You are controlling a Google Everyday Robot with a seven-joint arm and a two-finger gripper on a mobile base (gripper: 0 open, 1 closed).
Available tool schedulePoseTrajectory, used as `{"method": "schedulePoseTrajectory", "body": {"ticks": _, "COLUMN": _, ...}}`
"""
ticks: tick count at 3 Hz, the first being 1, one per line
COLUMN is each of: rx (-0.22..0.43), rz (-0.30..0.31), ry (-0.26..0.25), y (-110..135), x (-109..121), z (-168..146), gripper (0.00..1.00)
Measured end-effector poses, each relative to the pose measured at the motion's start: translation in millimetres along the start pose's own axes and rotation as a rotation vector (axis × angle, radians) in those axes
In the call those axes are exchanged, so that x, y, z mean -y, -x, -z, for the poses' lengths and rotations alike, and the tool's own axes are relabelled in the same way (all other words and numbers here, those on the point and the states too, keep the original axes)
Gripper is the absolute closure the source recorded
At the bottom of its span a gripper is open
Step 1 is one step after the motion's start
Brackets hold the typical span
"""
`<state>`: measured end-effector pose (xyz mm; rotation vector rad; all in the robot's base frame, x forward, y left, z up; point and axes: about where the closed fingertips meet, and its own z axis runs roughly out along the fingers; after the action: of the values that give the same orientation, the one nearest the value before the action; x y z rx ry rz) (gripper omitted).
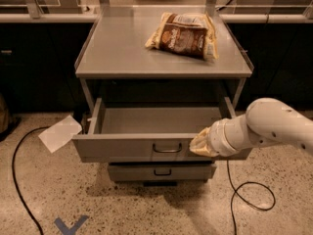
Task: Close top drawer
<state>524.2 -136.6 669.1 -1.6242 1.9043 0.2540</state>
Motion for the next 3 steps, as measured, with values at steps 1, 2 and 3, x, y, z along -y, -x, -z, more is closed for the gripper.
{"method": "schedulePoseTrajectory", "body": {"ticks": 1, "rx": -0.003, "rz": 0.033, "ry": -0.029, "y": 8, "x": 32, "z": -6, "gripper": 1.00}}
{"method": "schedulePoseTrajectory", "body": {"ticks": 2, "rx": -0.003, "rz": 0.034, "ry": -0.031, "y": 9, "x": 33, "z": -6, "gripper": 1.00}}
{"method": "schedulePoseTrajectory", "body": {"ticks": 3, "rx": -0.017, "rz": 0.095, "ry": -0.088, "y": 15, "x": 74, "z": -1, "gripper": 1.00}}
